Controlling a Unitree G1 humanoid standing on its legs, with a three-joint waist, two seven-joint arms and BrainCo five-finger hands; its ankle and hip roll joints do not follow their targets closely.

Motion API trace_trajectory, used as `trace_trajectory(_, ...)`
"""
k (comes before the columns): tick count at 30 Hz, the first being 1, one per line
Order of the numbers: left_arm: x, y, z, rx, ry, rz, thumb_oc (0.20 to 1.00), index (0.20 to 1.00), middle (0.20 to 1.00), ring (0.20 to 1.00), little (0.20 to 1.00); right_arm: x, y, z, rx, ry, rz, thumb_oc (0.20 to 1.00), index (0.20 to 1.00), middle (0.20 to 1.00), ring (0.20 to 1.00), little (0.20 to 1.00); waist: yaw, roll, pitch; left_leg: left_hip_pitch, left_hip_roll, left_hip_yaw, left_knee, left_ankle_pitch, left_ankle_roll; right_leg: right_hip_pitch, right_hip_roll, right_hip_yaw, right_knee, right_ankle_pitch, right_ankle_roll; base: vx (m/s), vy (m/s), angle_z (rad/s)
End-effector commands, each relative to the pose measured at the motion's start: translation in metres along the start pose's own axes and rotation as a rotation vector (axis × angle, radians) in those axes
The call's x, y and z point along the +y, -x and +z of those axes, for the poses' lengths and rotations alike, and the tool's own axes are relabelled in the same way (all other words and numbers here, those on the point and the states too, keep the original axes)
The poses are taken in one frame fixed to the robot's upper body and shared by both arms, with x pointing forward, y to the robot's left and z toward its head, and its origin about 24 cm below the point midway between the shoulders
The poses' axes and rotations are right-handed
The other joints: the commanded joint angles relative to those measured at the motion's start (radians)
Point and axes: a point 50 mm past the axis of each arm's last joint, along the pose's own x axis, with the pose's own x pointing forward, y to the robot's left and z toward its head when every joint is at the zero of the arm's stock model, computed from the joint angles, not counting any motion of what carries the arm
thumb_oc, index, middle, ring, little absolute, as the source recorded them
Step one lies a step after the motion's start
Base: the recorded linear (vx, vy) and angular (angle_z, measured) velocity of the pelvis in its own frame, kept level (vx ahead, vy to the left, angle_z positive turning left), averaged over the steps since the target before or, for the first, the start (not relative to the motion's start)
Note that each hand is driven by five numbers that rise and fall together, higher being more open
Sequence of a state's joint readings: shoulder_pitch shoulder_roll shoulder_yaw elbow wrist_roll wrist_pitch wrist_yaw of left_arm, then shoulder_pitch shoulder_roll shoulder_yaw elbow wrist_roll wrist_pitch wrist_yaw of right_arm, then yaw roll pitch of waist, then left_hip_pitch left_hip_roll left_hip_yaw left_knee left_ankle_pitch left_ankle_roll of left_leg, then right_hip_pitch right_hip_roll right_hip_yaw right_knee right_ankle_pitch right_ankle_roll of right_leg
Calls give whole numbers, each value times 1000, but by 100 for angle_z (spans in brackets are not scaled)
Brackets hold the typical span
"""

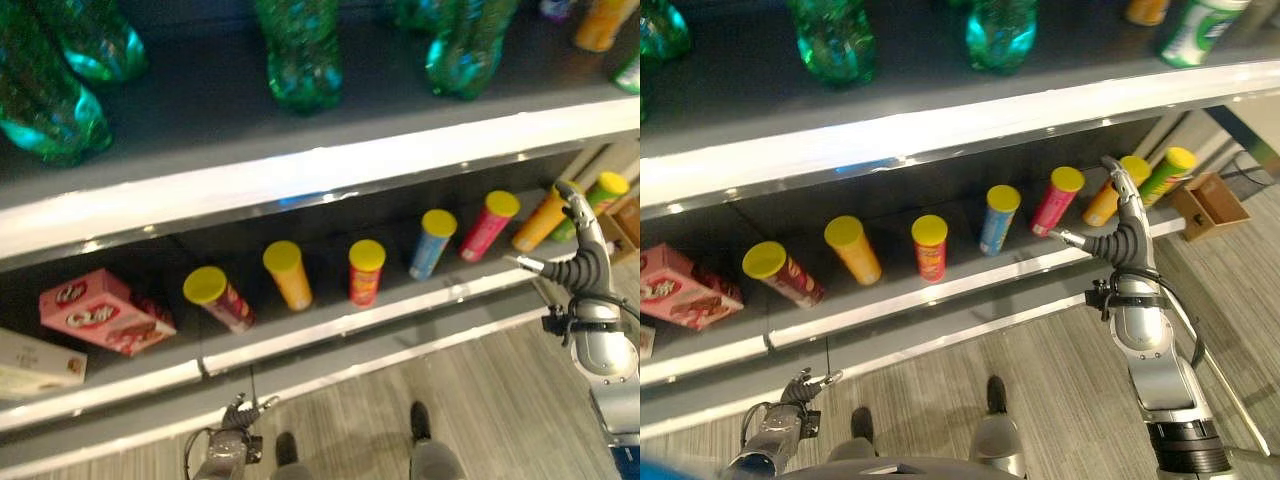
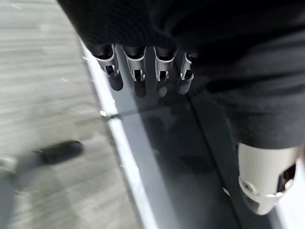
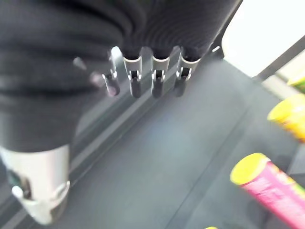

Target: Put the goods on the table back onto the shelves and tidy them up.

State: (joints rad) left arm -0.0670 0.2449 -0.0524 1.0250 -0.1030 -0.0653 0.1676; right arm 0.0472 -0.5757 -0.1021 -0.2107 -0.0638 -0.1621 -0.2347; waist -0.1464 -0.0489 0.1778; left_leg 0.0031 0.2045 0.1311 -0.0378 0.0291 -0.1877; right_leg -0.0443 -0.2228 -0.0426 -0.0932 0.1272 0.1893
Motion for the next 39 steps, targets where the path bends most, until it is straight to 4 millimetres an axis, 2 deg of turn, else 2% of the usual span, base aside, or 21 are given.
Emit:
trace_trajectory(1, 12, -8, 27, -85, -53, 14, 1000, 1000, 1000, 1000, 1000, -20, -10, 21, -124, -84, -90, 1000, 1000, 1000, 1000, 1000, 0, -31, 6, -20, 41, 19, 155, -138, 18, 8, -113, -61, 123, -124, 66, 6, 4, -5)
trace_trajectory(6, 6, -8, 32, -104, -44, -4, 1000, 1000, 1000, 1000, 1000, -46, 1, -7, 19, -21, -195, 1000, 1000, 1000, 1000, 1000, -27, -29, -7, -17, 41, 35, 161, -142, 17, -1, -114, -45, 123, -121, 67, -1, 7, -10)
trace_trajectory(7, 3, -7, 30, -95, -40, -12, 1000, 1000, 1000, 1000, 1000, -63, 14, -25, 121, 14, -232, 1000, 1000, 1000, 1000, 1000, -35, -32, -10, -18, 40, 33, 160, -142, 16, -2, -116, -44, 123, -121, 67, 0, 0, 0)
trace_trajectory(12, 3, -7, 30, -95, -40, -12, 1000, 1000, 1000, 1000, 1000, -63, 14, -25, 121, 14, -232, 1000, 1000, 1000, 1000, 1000, -35, -32, -10, -19, 40, 33, 160, -142, 16, -2, -116, -44, 123, -121, 67, -5, 0, -2)
trace_trajectory(13, 11, -9, 28, -81, -37, -26, 1000, 1000, 1000, 1000, 1000, -96, 41, -83, 452, 66, -133, 1000, 1000, 1000, 1000, 1000, -40, -45, -5, -26, 38, 31, 159, -135, 9, 0, -121, -54, 121, -115, 71, -32, -1, -1)
trace_trajectory(16, 21, -9, 18, -38, -10, -15, 1000, 1000, 1000, 1000, 1000, -102, 84, -137, 747, -117, -249, 1000, 1000, 1000, 1000, 1000, -31, -49, 1, -38, 38, 19, 155, -127, 6, 1, -122, -63, 121, -115, 73, -17, -14, 15)
trace_trajectory(17, 21, -9, 18, -38, -10, -14, 1000, 1000, 1000, 1000, 1000, -102, 84, -137, 746, -118, -249, 1000, 1000, 1000, 1000, 1000, -31, -50, 1, -38, 38, 19, 156, -128, 6, 2, -122, -64, 121, -116, 73, 0, 0, 0)
trace_trajectory(18, 31, -6, 3, 7, -3, -11, 1000, 1000, 1000, 1000, 1000, -96, 122, -165, 944, -242, -290, 1000, 1000, 1000, 1000, 1000, -21, -51, 3, -43, 37, 16, 155, -124, 4, 4, -122, -70, 122, -118, 72, 4, -7, -4)
trace_trajectory(19, 31, -6, 3, 7, -2, -10, 1000, 1000, 1000, 1000, 1000, -96, 122, -165, 942, -244, -288, 1000, 1000, 1000, 1000, 1000, -22, -51, 3, -43, 37, 15, 155, -124, 4, 5, -122, -70, 122, -118, 72, 0, 0, 0)
trace_trajectory(20, 35, -5, -1, 20, 2, -16, 1000, 1000, 1000, 1000, 1000, -89, 144, -177, 1057, -276, -266, 1000, 1000, 1000, 1000, 1000, -15, -52, 4, -44, 38, 15, 154, -122, 2, 7, -122, -74, 121, -118, 72, 18, -32, 3)
trace_trajectory(21, 42, -5, -2, 27, 11, -26, 1000, 1000, 1000, 1000, 1000, -71, 194, -192, 1308, -296, -192, 1000, 1000, 1000, 1000, 1000, -7, -52, 10, -45, 39, 10, 154, -117, -2, 16, -122, -83, 121, -121, 72, 18, -32, 8)
trace_trajectory(22, 42, -5, -2, 27, 12, -25, 1000, 1000, 1000, 1000, 1000, -71, 194, -193, 1307, -297, -191, 1000, 1000, 1000, 1000, 1000, -8, -53, 10, -46, 39, 9, 154, -117, -2, 16, -122, -84, 121, -121, 72, 27, -49, 10)
trace_trajectory(23, 53, -4, -3, 35, 27, -14, 1000, 1000, 1000, 1000, 1000, -57, 228, -196, 1456, -353, -179, 1000, 1000, 1000, 1000, 1000, 0, -50, 12, -47, 38, 2, 148, -112, -4, 20, -121, -91, 121, -123, 71, 14, -28, 13)
trace_trajectory(24, 53, -4, -3, 35, 27, -14, 1000, 1000, 1000, 1000, 1000, -57, 228, -196, 1456, -354, -178, 1000, 1000, 1000, 1000, 1000, 0, -51, 12, -47, 38, 2, 148, -112, -4, 20, -121, -92, 121, -123, 71, 24, -47, 14)
trace_trajectory(25, 56, -4, -5, 34, 21, -20, 1000, 1000, 1000, 1000, 1000, -32, 257, -194, 1571, -399, -89, 1000, 1000, 1000, 1000, 1000, 8, -47, 14, -48, 37, -4, 145, -107, -6, 27, -122, -100, 122, -127, 70, 12, -20, 16)
trace_trajectory(26, 57, -4, -5, 34, 21, -19, 1000, 1000, 1000, 1000, 1000, -32, 257, -195, 1571, -399, -88, 1000, 1000, 1000, 1000, 1000, 7, -48, 15, -48, 37, -5, 145, -107, -6, 28, -122, -101, 122, -127, 70, 21, -31, 15)
trace_trajectory(29, 57, -2, -9, 40, 2, -32, 1000, 1000, 1000, 1000, 1000, 5, 283, -187, 1670, -426, 88, 1000, 1000, 1000, 1000, 1000, 20, -41, 16, -49, 37, -14, 143, -103, -8, 36, -122, -111, 125, -133, 67, 22, -23, 7)
trace_trajectory(31, 50, -2, -10, 41, -15, -56, 1000, 1000, 1000, 1000, 1000, 42, 276, -184, 1648, -383, 296, 1000, 1000, 1000, 1000, 1000, 32, -35, 22, -47, 36, -20, 145, -104, -6, 46, -122, -121, 126, -138, 65, 14, -26, 18)
trace_trajectory(32, 50, -2, -10, 41, -15, -56, 1000, 1000, 1000, 1000, 1000, 43, 276, -184, 1648, -383, 297, 1000, 1000, 1000, 1000, 1000, 32, -35, 22, -47, 36, -20, 145, -104, -6, 47, -122, -121, 126, -138, 65, 7, -20, 22)
trace_trajectory(35, 40, -4, -4, 25, -20, -68, 1000, 1000, 1000, 1000, 1000, 85, 242, -180, 1520, -344, 422, 1000, 1000, 1000, 1000, 1000, 47, -25, 27, -43, 35, -23, 147, -107, -4, 54, -122, -124, 124, -142, 62, 16, -13, 8)
trace_trajectory(39, 32, -5, -2, 25, -25, -76, 1000, 1000, 1000, 1000, 1000, 108, 210, -176, 1412, -320, 455, 1000, 1000, 1000, 1000, 1000, 57, -17, 25, -37, 30, -23, 152, -115, 1, 62, -123, -125, 126, -149, 58, 20, -8, 0)
